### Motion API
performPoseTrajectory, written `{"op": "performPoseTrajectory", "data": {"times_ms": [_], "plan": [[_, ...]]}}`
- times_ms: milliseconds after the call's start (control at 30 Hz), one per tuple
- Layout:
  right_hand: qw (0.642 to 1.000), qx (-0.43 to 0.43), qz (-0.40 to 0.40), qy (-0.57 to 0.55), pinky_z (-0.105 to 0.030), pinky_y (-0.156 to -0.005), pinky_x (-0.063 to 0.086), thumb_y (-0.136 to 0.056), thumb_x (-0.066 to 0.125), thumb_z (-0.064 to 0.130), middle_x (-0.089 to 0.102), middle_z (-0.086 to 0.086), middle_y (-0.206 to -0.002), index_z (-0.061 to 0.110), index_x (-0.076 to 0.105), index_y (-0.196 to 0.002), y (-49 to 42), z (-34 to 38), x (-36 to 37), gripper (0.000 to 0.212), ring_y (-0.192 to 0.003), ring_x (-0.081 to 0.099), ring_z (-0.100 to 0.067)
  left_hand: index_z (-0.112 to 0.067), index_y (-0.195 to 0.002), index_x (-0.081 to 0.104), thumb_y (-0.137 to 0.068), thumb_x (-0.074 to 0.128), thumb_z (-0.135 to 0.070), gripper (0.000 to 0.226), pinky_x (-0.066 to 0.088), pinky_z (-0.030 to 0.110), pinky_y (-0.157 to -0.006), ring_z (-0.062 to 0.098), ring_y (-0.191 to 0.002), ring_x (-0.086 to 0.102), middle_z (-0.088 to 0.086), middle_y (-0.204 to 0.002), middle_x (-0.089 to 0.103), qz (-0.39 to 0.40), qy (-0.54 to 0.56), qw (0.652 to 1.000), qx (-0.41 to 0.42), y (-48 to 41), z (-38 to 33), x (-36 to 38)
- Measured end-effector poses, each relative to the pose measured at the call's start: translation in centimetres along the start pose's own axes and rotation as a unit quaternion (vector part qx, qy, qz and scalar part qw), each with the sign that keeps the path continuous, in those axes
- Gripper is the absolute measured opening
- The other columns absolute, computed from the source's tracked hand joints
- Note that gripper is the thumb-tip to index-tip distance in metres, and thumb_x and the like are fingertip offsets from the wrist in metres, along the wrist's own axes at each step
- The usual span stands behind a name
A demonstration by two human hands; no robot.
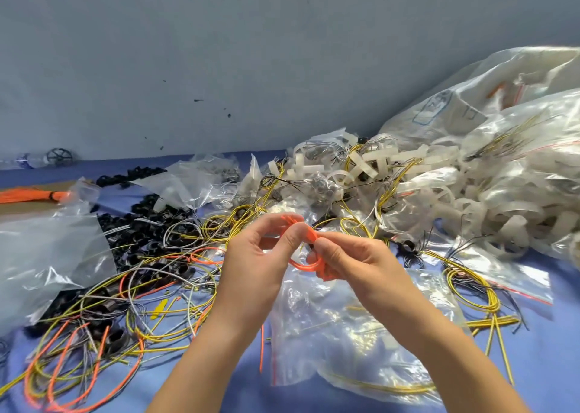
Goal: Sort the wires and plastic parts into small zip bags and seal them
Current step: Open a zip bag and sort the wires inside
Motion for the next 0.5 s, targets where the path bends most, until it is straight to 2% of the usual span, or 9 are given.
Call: {"op": "performPoseTrajectory", "data": {"times_ms": [133, 233, 367, 500], "plan": [[0.997, 0.042, 0.031, -0.051, -0.030, -0.083, 0.055, -0.086, 0.062, 0.024, 0.072, -0.003, -0.090, 0.018, 0.073, -0.113, 0.2, -0.6, 0.2, 0.030, -0.081, 0.063, -0.012, -0.017, -0.096, 0.074, -0.085, 0.072, -0.025, 0.014, 0.055, 0.027, -0.071, 0.002, -0.072, 0.063, -0.003, -0.084, 0.074, -0.033, 0.043, 0.998, -0.033, -0.4, 0.5, -0.6], [0.991, 0.067, 0.051, -0.107, -0.032, -0.085, 0.056, -0.087, 0.064, 0.020, 0.071, -0.009, -0.099, 0.016, 0.073, -0.115, 0.4, -0.8, 0.5, 0.030, -0.088, 0.065, -0.016, -0.020, -0.094, 0.076, -0.079, 0.074, -0.029, 0.017, 0.057, 0.037, -0.076, 0.005, -0.073, 0.062, -0.006, -0.082, 0.073, -0.049, 0.086, 0.992, -0.076, -0.5, 1.1, -0.9], [0.981, 0.082, 0.071, -0.162, -0.031, -0.087, 0.054, -0.086, 0.068, 0.019, 0.067, -0.011, -0.100, 0.009, 0.072, -0.116, 0.5, -1.1, 0.7, 0.032, -0.083, 0.062, -0.015, -0.025, -0.092, 0.078, -0.073, 0.074, -0.033, 0.021, 0.056, 0.026, -0.068, 0.003, -0.072, 0.060, -0.007, -0.083, 0.071, -0.033, 0.139, 0.984, -0.105, -0.4, 1.4, -0.8], [0.976, 0.094, 0.094, -0.170, -0.030, -0.090, 0.053, -0.084, 0.073, 0.023, 0.065, -0.006, -0.101, 0.010, 0.071, -0.118, 0.7, -1.2, 0.6, 0.037, -0.082, 0.060, -0.013, -0.023, -0.095, 0.078, -0.071, 0.076, -0.032, 0.026, 0.055, 0.024, -0.068, 0.003, -0.071, 0.060, -0.006, -0.084, 0.070, -0.016, 0.184, 0.975, -0.127, -0.2, 1.4, -0.6]]}}
Point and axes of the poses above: each hand's wrist, its own y-axis away from the middle knuckle, its own x-axis out of the palm, z = x × y, the point moved 6 cm from there along -y, towards the middle knuckle
